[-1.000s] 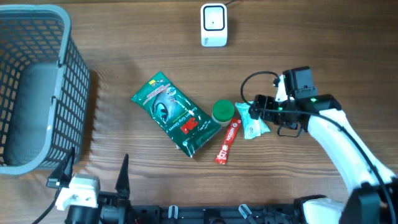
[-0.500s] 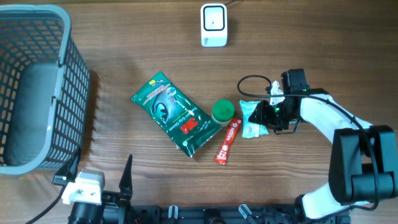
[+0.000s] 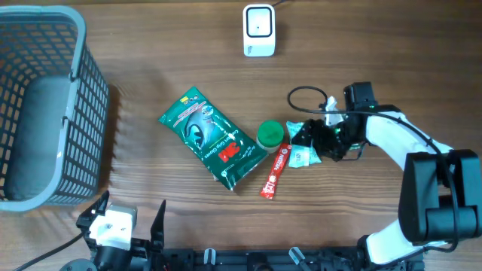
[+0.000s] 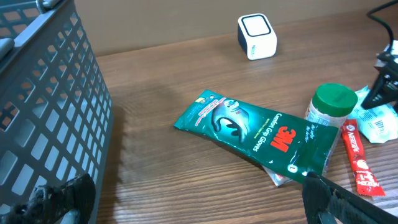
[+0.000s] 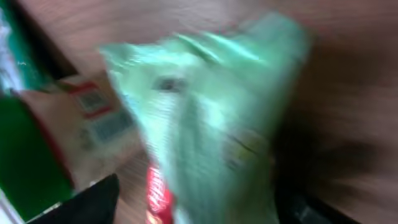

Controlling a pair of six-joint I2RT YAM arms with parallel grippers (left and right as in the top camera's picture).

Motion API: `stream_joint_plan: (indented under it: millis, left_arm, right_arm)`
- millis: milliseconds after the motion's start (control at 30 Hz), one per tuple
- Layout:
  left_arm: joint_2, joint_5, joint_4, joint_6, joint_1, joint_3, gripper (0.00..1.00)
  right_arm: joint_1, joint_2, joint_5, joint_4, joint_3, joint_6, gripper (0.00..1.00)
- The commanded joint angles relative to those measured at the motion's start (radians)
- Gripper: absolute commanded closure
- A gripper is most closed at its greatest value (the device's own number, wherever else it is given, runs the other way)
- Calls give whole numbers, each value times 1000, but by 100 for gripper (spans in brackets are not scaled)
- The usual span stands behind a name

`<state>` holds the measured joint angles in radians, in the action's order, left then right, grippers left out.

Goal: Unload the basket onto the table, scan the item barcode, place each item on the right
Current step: 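Move the right gripper to the mint-green packet and grasp it, then lift the mint-green packet with the right gripper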

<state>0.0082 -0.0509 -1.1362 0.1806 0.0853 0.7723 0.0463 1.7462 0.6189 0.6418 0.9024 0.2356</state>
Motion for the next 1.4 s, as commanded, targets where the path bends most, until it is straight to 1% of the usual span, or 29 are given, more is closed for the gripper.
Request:
stream_joint_plan:
  millis: [0,33,167,267,367,467,567,600,633,733,767,867,933,1033,1067,1100,1133,1200,1300,1367]
  left_arm:
    - [0,-12,1,-3,5,-2,0]
    - [0,-12,1,-3,5,-2,0]
    - [0,-12,1,-3,5,-2,0]
    - [0,-12,1,-3,5,-2,0]
    - [0,-12,1,-3,5,-2,0]
    - [0,-12,1,-3,5,-2,0]
    - [0,-12,1,-3,5,-2,0]
    - [0,-12,1,-3,5,-2,0]
    - [0,-12,1,-3,5,-2,0]
    - [0,-12,1,-3,5,-2,0]
    - [0,-12,1,-3,5,-2,0]
    - [0,-12,1,-3,5,-2,0]
    - [0,-12,1,-3,5,-2,0]
    - [0,-12,1,-3,5,-2,0]
    - [0,-12,1,-3,5,-2,0]
    - [0,-12,1,-3,5,-2,0]
    - [0,-12,1,-3,5,-2,0]
    - [0,-12,1,-3,5,-2,0]
    - [0,-12,1,-3,5,-2,0]
    - [0,-12,1,-3,5,-2,0]
  right_arm:
    - [-52,-130,-5,126,55,-1,87]
    - [-53,-179,-19,164,72,0,96]
    - [-27,-365,-42,196,93,9,96]
    - [25,-410,-234,215,78,113,96]
    - [94,-378,-260,156,17,145,96]
    - [138,-305,-355,85,-45,244,96]
    - [140,-180,-375,0,-103,290,96]
    - [141,-105,-373,-21,-116,310,96]
    - [142,-67,-369,-25,-116,314,96]
    - [142,5,-348,-27,-116,314,96]
    - [142,3,-348,-23,-114,314,96]
    - [142,-64,-348,30,-83,318,96]
    - [142,-175,-348,92,-54,317,96]
    - [142,-328,-357,106,-51,318,95]
    - [141,-372,-376,106,-51,318,70]
    - [141,-408,-420,106,-51,340,41]
    - [141,-418,-440,102,-52,353,25]
    - [142,-406,-438,75,-58,320,0]
    - [141,-333,-439,25,-84,305,0]
    - [132,-276,-437,-30,-86,264,0]
